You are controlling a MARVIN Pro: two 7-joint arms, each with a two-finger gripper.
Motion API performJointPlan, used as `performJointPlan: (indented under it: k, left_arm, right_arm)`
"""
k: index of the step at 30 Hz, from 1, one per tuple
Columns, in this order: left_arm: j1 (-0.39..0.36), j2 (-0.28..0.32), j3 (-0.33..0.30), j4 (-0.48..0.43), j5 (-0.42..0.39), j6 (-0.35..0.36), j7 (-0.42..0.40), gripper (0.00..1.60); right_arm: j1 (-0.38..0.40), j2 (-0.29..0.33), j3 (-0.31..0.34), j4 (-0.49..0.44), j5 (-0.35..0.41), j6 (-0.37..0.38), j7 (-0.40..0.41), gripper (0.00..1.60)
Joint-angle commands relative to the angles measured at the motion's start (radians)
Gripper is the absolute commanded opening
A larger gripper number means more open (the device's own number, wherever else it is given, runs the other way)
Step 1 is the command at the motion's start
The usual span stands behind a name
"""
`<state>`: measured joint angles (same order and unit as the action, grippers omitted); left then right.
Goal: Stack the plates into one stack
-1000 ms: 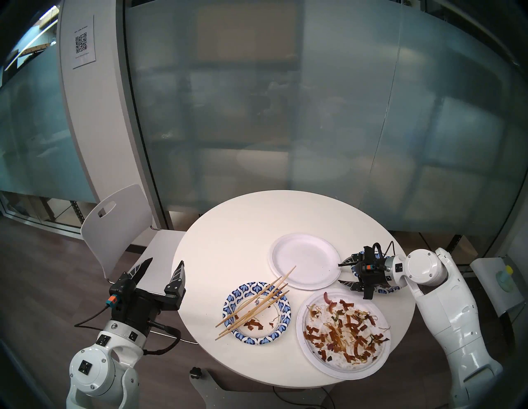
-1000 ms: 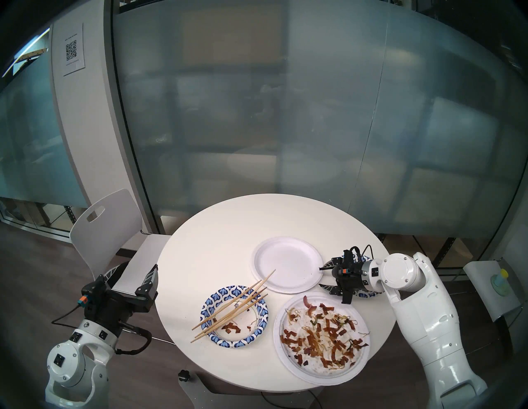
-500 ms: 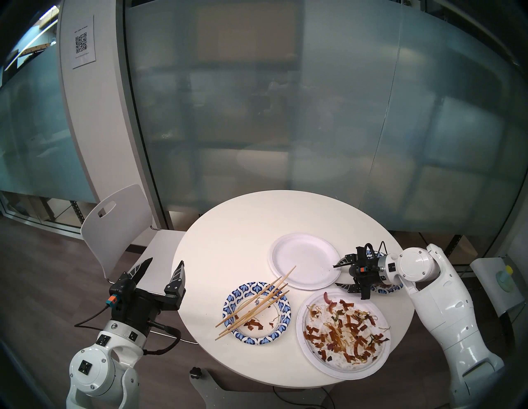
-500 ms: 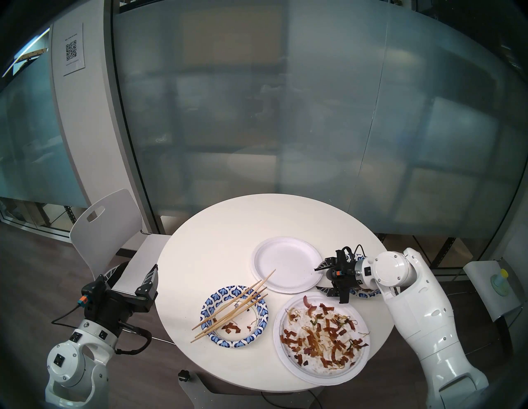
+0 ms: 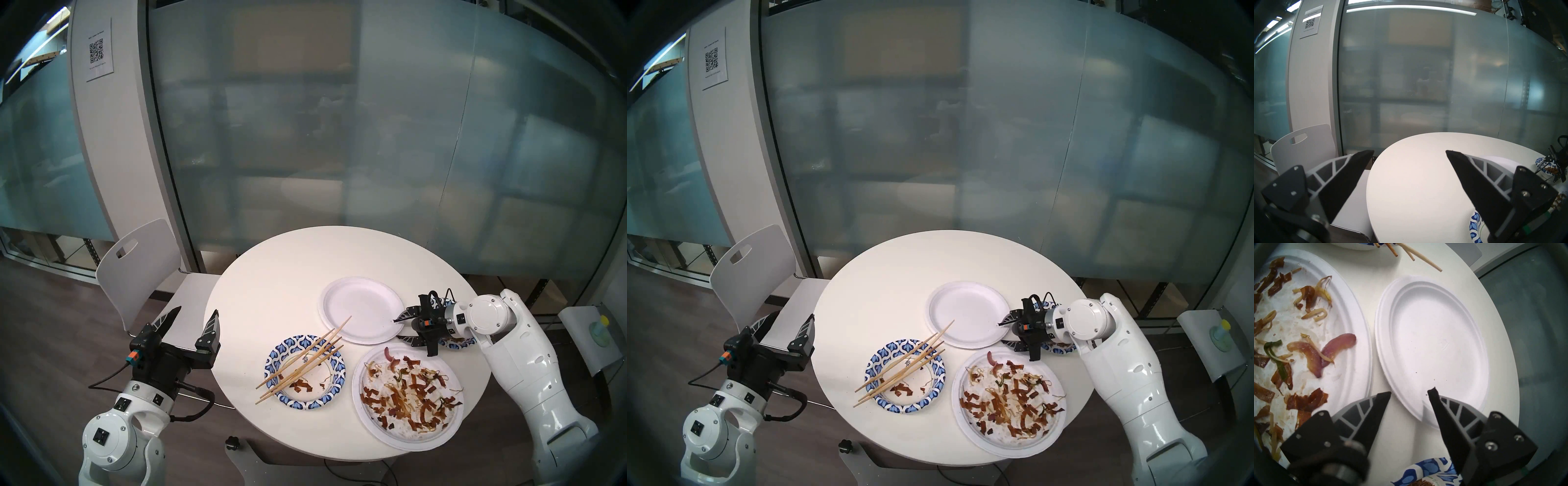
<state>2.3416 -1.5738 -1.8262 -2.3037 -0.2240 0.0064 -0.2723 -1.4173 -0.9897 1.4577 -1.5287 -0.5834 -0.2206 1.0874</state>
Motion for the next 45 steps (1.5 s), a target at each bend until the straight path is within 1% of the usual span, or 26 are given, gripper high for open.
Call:
performJointPlan:
  k: [1, 3, 11, 14, 19, 20, 21, 24, 27, 28, 29, 30, 34, 35, 36, 37, 39, 41, 42, 43, 44, 45]
  left_arm:
    - [0.000, 0.003, 0.001, -0.021, 0.002, -0.002, -0.002, 1.60]
    - [0.000, 0.003, 0.001, -0.021, 0.002, -0.002, -0.002, 1.60]
    - [0.000, 0.003, 0.001, -0.022, 0.002, -0.002, -0.002, 1.60]
    - [0.000, 0.003, 0.001, -0.022, 0.003, -0.002, -0.002, 1.60]
    - [0.000, 0.003, 0.001, -0.022, 0.003, -0.002, -0.002, 1.60]
    - [0.000, 0.003, 0.001, -0.022, 0.003, -0.002, -0.002, 1.60]
    - [0.000, 0.003, 0.001, -0.022, 0.003, -0.002, -0.002, 1.60]
    - [0.000, 0.003, 0.001, -0.022, 0.003, -0.002, -0.002, 1.60]
    - [0.000, 0.003, 0.001, -0.022, 0.003, -0.002, -0.002, 1.60]
    - [0.000, 0.003, 0.001, -0.022, 0.002, -0.002, -0.002, 1.60]
    - [0.000, 0.003, 0.001, -0.022, 0.002, -0.002, -0.002, 1.60]
    - [0.000, 0.003, 0.001, -0.022, 0.002, -0.002, -0.002, 1.60]
    - [0.000, 0.003, 0.001, -0.021, 0.002, -0.002, -0.002, 1.60]
    - [0.000, 0.003, 0.001, -0.022, 0.002, -0.002, -0.002, 1.60]
    - [0.000, 0.003, 0.001, -0.021, 0.002, -0.002, -0.002, 1.60]
    - [0.000, 0.003, 0.001, -0.022, 0.002, -0.002, -0.002, 1.60]
    - [0.000, 0.003, 0.001, -0.021, 0.002, -0.002, -0.002, 1.60]
    - [0.000, 0.003, 0.001, -0.021, 0.002, -0.002, -0.002, 1.60]
    - [0.000, 0.003, 0.001, -0.021, 0.002, -0.002, -0.002, 1.60]
    - [0.000, 0.003, 0.001, -0.021, 0.002, -0.002, -0.002, 1.60]
    - [0.000, 0.003, 0.001, -0.021, 0.002, -0.002, -0.002, 1.60]
    - [0.000, 0.003, 0.001, -0.021, 0.002, -0.002, -0.002, 1.60]
  right_arm:
    - [0.041, -0.016, -0.002, 0.000, 0.005, -0.016, -0.015, 1.05]
    - [0.047, -0.019, -0.007, 0.004, 0.004, -0.021, -0.016, 0.99]
    - [0.058, -0.026, -0.017, 0.011, 0.002, -0.023, -0.015, 0.97]
    - [0.060, -0.027, -0.020, 0.013, 0.000, -0.024, -0.015, 0.83]
    - [0.060, -0.028, -0.019, 0.011, 0.000, -0.021, -0.013, 0.72]
    - [0.060, -0.028, -0.019, 0.009, 0.000, -0.019, -0.011, 0.63]
    - [0.058, -0.028, -0.018, 0.007, 0.000, -0.018, -0.010, 0.59]
    - [0.055, -0.028, -0.016, 0.001, 0.001, -0.020, -0.012, 0.55]
    - [0.052, -0.028, -0.013, -0.002, -0.003, -0.029, -0.023, 0.24]
    - [0.048, -0.027, -0.009, -0.007, -0.003, -0.041, -0.034, 0.20]
    - [0.047, -0.025, -0.007, -0.012, -0.004, -0.044, -0.036, 0.04]
    - [0.042, -0.022, -0.003, -0.020, -0.003, -0.044, -0.036, 0.00]
    - [0.010, -0.006, 0.015, -0.062, -0.005, -0.067, -0.056, 0.00]
    - [0.001, -0.003, 0.021, -0.073, 0.000, -0.063, -0.052, 0.00]
    - [-0.014, 0.000, 0.028, -0.084, -0.002, -0.078, -0.071, 0.00]
    - [-0.025, 0.004, 0.034, -0.095, -0.005, -0.077, -0.073, 0.00]
    - [-0.053, 0.011, 0.052, -0.118, -0.002, -0.085, -0.091, 0.00]
    - [-0.086, 0.020, 0.076, -0.154, 0.010, -0.076, -0.090, 0.00]
    - [-0.103, 0.027, 0.087, -0.169, 0.009, -0.088, -0.102, 0.00]
    - [-0.116, 0.031, 0.097, -0.182, 0.014, -0.083, -0.097, 0.00]
    - [-0.133, 0.036, 0.109, -0.196, 0.015, -0.097, -0.110, 0.00]
    - [-0.155, 0.042, 0.122, -0.221, 0.010, -0.094, -0.112, 0.00]
